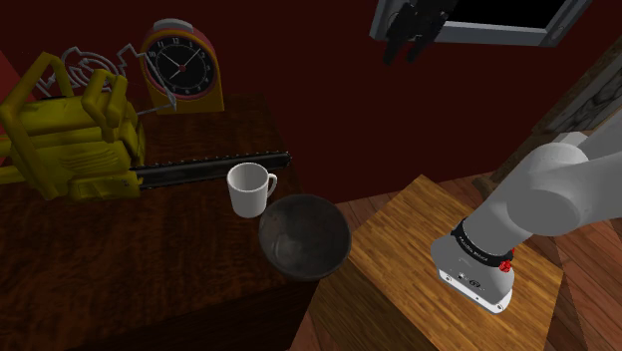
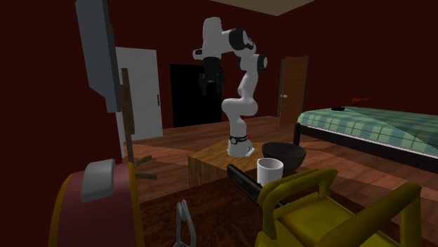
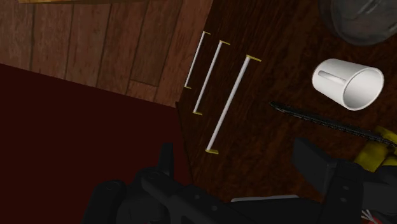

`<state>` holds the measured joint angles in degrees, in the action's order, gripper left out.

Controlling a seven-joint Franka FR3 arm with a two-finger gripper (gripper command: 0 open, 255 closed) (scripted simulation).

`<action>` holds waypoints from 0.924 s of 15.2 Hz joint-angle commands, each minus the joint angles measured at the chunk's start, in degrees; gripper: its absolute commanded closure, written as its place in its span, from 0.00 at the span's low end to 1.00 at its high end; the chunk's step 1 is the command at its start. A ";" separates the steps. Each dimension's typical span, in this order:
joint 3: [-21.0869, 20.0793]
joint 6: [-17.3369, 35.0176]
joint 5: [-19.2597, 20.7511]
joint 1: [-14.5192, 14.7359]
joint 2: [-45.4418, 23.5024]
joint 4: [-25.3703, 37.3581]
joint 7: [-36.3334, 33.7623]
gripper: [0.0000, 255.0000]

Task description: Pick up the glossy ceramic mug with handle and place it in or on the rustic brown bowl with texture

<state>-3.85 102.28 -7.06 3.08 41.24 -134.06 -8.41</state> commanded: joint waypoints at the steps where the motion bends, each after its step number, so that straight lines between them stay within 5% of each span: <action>1: -2.90 2.04 -0.78 0.56 -2.21 0.16 -3.15 0.00; 14: -20.64 13.01 -0.60 2.22 -18.52 4.21 -23.54 0.00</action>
<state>-22.76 114.19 -8.10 5.29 24.81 -130.68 -29.76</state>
